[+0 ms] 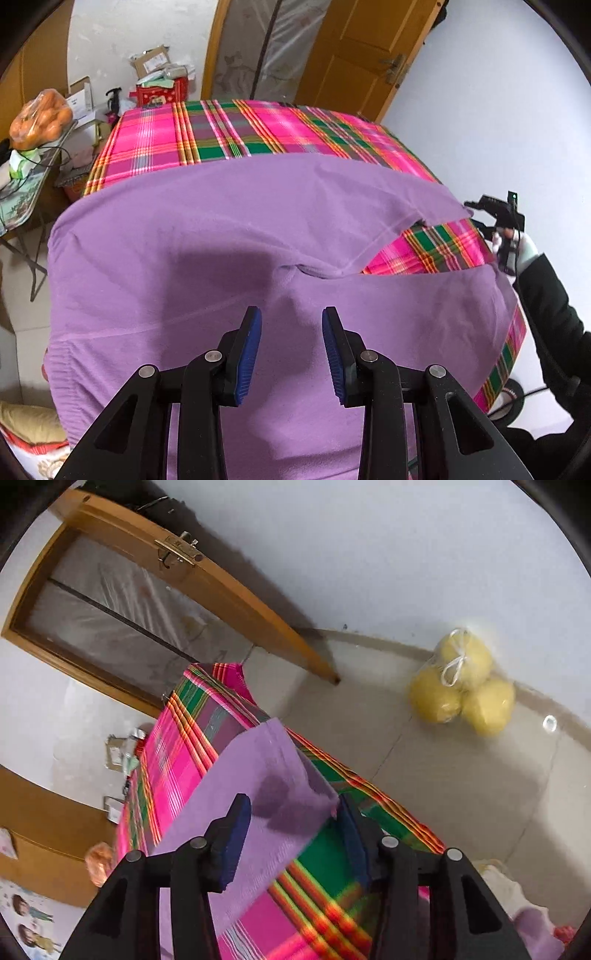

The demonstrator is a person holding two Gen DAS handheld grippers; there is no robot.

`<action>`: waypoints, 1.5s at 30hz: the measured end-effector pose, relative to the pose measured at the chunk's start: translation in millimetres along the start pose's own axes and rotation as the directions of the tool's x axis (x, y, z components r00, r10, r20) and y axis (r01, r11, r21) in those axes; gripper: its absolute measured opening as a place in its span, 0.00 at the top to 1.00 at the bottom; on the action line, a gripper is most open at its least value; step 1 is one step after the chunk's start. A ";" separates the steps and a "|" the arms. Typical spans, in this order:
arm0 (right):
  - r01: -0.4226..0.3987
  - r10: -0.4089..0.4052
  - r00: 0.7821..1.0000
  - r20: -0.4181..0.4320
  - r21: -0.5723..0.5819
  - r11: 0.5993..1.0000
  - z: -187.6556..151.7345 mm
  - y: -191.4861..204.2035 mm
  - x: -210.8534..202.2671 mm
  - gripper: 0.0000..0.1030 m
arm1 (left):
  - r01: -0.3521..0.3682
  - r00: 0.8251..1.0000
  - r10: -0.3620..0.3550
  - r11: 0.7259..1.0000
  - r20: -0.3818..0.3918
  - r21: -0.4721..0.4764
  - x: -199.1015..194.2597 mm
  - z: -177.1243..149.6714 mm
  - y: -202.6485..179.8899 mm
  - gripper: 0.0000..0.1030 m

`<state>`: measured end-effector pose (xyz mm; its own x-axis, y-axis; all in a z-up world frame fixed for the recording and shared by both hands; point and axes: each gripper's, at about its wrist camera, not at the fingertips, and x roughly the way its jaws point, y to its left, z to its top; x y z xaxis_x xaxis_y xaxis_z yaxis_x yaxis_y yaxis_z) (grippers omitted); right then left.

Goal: Fold clothes

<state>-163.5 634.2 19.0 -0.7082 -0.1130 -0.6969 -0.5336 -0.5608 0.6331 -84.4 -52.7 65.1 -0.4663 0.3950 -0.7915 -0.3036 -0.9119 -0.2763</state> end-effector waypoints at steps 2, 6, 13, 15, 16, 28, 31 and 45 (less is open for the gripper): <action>0.012 -0.012 1.000 -0.007 -0.031 0.999 3.1 3.2 8.4 0.70 | -0.003 1.000 0.003 1.000 -0.006 -0.011 3.6 -0.2 1.2 0.66; 0.003 -0.001 1.000 0.019 -0.109 0.994 12.1 24.4 3.2 0.91 | -0.013 1.000 0.013 0.999 -0.006 -0.034 6.3 0.0 5.7 0.66; -0.180 0.253 0.952 0.174 -0.350 0.919 35.3 84.6 -49.5 0.92 | -0.011 1.000 0.012 0.998 0.020 -0.065 4.2 2.9 12.2 0.66; -0.138 0.207 0.964 0.165 -0.356 0.924 40.6 83.7 -41.0 0.92 | -0.008 1.000 0.010 0.998 0.020 -0.059 5.2 3.2 11.3 0.66; -0.110 0.176 0.971 0.163 -0.352 0.930 42.3 80.5 -35.4 0.92 | -0.009 1.000 0.010 0.998 0.018 -0.057 5.7 3.1 10.9 0.66; 0.114 -0.069 0.983 0.173 -0.266 0.957 26.4 46.8 -10.2 0.62 | 0.000 1.000 0.000 0.999 0.002 -0.037 9.1 -0.8 5.7 0.66; 0.070 -0.034 0.993 0.117 -0.312 0.947 31.4 59.2 -3.1 0.58 | 0.003 1.000 -0.003 1.000 -0.006 -0.026 10.3 -1.9 3.3 0.65; 0.032 -0.077 0.995 -0.067 -0.504 0.863 43.2 84.5 61.5 0.96 | -0.001 1.000 0.000 0.999 -0.027 -0.033 21.7 1.2 2.9 0.65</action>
<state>-272.1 615.3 44.2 -0.6326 -0.1245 -0.7644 -0.2506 -0.9010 0.3541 -96.4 -46.6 47.7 -0.4441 0.3917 -0.8058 -0.2755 -0.9155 -0.2932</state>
